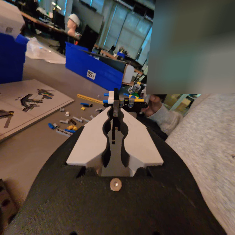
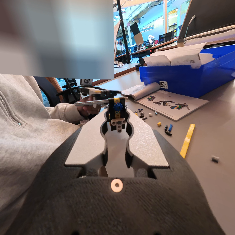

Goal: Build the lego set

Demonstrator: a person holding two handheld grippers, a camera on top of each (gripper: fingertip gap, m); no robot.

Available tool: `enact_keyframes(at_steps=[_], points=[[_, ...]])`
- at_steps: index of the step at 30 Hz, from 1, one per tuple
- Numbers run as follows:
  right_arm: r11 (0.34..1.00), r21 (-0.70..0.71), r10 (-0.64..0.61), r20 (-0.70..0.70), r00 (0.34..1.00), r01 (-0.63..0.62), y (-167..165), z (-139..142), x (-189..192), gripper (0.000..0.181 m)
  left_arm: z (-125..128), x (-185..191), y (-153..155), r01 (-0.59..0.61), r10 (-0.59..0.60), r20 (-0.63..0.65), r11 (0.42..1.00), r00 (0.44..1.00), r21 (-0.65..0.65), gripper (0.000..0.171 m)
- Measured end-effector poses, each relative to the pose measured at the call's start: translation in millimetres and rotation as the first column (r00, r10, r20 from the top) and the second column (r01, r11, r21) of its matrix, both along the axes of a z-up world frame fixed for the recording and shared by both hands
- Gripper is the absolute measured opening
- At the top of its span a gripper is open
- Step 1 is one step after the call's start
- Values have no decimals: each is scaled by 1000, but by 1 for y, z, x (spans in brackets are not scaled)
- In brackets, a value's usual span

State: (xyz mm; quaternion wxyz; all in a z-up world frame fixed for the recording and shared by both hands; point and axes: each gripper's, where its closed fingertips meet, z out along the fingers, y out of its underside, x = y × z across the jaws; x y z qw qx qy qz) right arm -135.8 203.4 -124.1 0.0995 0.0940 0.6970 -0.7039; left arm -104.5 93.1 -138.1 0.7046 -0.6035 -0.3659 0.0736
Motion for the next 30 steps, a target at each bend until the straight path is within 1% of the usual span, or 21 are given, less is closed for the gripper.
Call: enact_keyframes(at_steps=[4, 7, 16, 30], points=[[1000, -4, 16, 1, 1000, -16, -3, 1, 4, 23, 7, 4, -4, 29, -28, -21, 997, 999, 67, 4], [1000, -9, 27, 3, 1000, -27, -5, 2, 6, 23, 8, 5, -5, 39, -37, -23, 995, 999, 88, 4], [997, -44, 61, 17, 998, -60, -8, 7, 13, 23, 8, 7, 0, 73, -71, -26, 994, 997, 85, 4], [993, -68, 94, 25, 995, -92, -11, 11, 21, 23, 4, 8, 5, 90, -89, -16, 995, 996, 48, 4]])
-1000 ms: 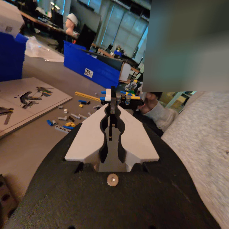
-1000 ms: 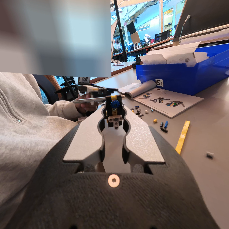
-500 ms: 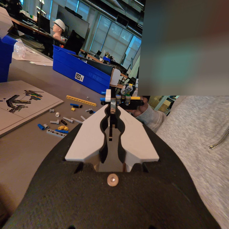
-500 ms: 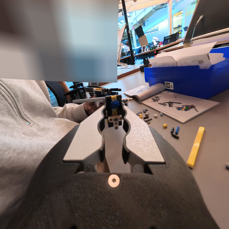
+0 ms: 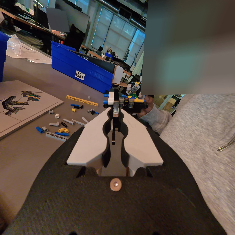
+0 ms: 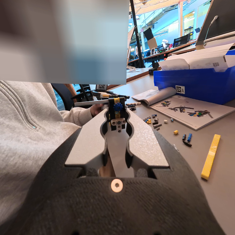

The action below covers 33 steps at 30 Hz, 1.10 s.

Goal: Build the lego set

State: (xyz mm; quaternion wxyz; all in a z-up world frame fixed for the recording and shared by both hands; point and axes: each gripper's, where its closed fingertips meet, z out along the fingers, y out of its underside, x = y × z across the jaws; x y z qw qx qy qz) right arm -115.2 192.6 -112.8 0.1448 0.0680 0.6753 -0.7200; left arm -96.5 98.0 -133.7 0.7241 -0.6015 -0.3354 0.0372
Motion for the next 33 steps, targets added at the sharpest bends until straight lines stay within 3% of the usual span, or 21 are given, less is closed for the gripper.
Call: enact_keyframes(at_steps=[33], points=[[993, -36, 110, 32, 993, -109, -16, 4, 23, 22, -9, -1, 17, 25, -23, 24, 996, 999, -85, 4]])
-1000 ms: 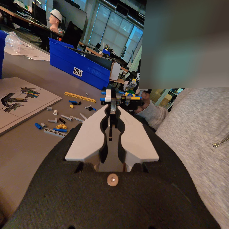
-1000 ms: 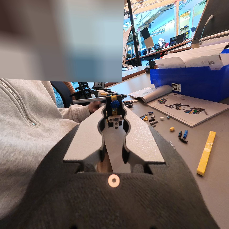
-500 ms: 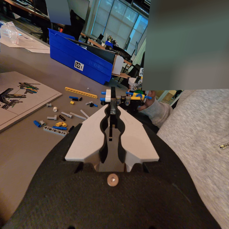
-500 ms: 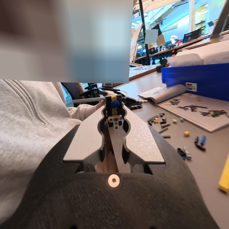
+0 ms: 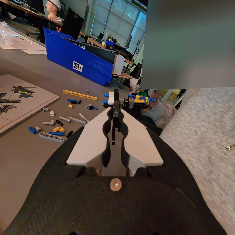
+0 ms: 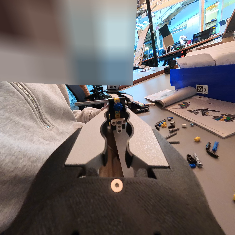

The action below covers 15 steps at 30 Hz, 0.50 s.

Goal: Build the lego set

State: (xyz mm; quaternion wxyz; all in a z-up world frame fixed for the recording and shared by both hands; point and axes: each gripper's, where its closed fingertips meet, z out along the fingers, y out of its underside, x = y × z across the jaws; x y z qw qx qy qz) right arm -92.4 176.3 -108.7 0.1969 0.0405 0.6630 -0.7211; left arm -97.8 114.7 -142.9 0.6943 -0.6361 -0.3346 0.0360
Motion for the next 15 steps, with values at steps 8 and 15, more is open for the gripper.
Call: enact_keyframes(at_steps=[8, 15], points=[[1000, 1, -3, 1, 1000, 3, -1, 0, 0, 22, -1, 0, 1, -3, 3, -4, 1000, 1000, -15, 4], [1000, 8, -2, 0, 1000, 2, 2, -1, -1, 22, -1, -1, 1, -12, 11, -4, 1000, 1000, -22, 4]])
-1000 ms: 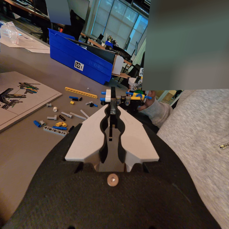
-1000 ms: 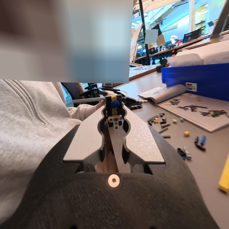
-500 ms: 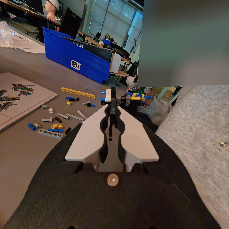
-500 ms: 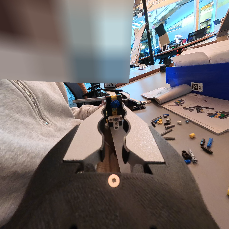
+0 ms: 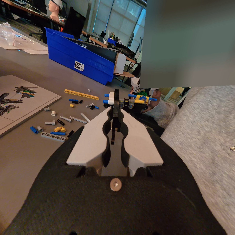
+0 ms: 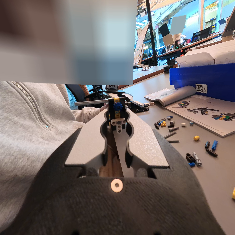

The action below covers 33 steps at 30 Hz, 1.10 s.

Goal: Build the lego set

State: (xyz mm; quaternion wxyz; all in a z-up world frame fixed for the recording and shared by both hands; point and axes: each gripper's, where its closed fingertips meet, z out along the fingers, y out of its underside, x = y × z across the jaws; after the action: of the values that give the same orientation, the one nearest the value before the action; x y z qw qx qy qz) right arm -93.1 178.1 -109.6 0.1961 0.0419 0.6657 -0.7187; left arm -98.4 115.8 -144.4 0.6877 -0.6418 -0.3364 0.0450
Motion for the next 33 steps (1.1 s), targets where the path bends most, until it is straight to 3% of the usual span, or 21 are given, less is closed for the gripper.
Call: enact_keyframes(at_steps=[33], points=[[1000, -11, 8, 57, 998, -7, 3, 1, -3, 22, 1, 1, 2, -4, 4, -14, 1000, 1000, -11, 4]])
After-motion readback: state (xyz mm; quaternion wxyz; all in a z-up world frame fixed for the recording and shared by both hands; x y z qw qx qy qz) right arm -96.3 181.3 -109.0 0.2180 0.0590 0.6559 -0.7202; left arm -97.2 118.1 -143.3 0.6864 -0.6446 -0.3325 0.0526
